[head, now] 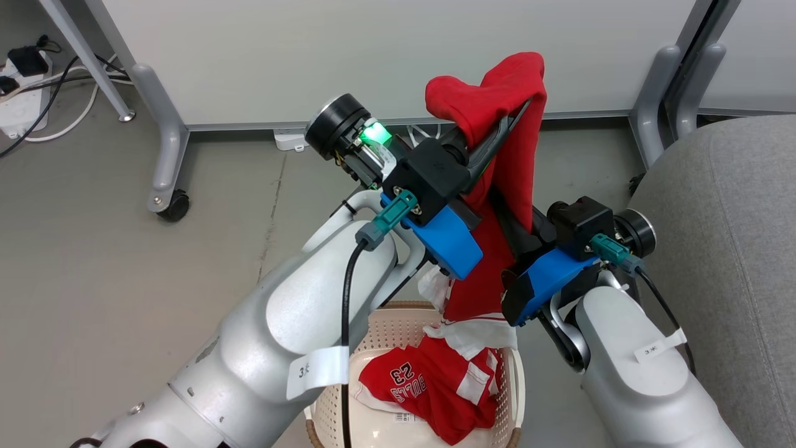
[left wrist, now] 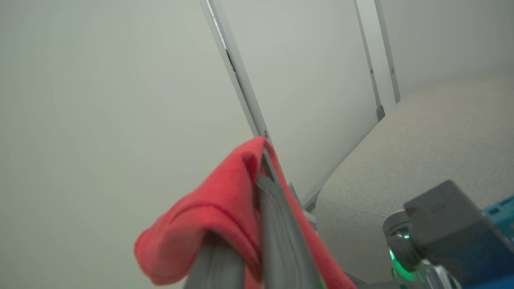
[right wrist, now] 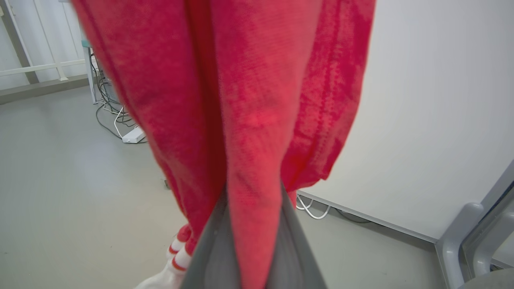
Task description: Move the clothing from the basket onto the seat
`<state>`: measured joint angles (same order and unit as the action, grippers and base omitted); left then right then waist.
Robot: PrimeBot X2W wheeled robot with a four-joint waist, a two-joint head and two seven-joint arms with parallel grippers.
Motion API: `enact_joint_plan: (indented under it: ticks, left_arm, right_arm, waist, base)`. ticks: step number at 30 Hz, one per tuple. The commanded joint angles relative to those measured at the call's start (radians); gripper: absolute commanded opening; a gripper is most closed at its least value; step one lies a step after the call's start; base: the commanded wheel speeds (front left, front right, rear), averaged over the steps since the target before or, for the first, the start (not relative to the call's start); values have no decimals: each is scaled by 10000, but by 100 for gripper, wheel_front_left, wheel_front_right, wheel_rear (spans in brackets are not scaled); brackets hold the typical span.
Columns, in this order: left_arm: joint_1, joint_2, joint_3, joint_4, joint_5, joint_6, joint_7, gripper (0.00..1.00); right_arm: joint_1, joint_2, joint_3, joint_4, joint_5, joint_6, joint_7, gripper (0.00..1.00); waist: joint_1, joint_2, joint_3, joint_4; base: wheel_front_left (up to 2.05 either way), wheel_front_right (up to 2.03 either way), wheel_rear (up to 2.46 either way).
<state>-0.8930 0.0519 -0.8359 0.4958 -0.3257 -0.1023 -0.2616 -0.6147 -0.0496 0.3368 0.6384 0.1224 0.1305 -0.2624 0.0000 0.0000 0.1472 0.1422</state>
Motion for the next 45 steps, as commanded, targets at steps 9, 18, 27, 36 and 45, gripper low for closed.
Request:
enact_joint_plan:
  ticks: [9, 18, 27, 36, 45]
  left_arm:
    - [15, -21, 24, 102, 12, -19, -52, 0]
    - [143, -20, 1, 283, -73, 30, -49, 100]
    - [189, -16, -183, 449, -162, 70, -49, 100]
    - [367, 74, -166, 535, -92, 108, -49, 100]
    - [631, 400, -79, 434, 1, 161, -50, 100]
  right_arm:
    - [-18, -15, 28, -94, 126, 5, -38, 0]
    - [24, -15, -68, -130, 208, 5, -38, 0]
    - [-38, -15, -289, -354, 317, 5, -38, 0]
    - [-201, -15, -1067, -661, 211, 5, -40, 0]
    - [-130, -12, -1987, -984, 77, 5, -38, 0]
  waist:
    - [0, 0, -57, -6]
    - [0, 0, -87, -13]
    - [0, 0, 39, -97]
    - [0, 0, 411, -546]
    - [0, 0, 921, -1436]
  base:
    - [0, 0, 0]
    - [0, 0, 0]
    - [0, 0, 0]
    - [0, 0, 0]
    - [0, 0, 0]
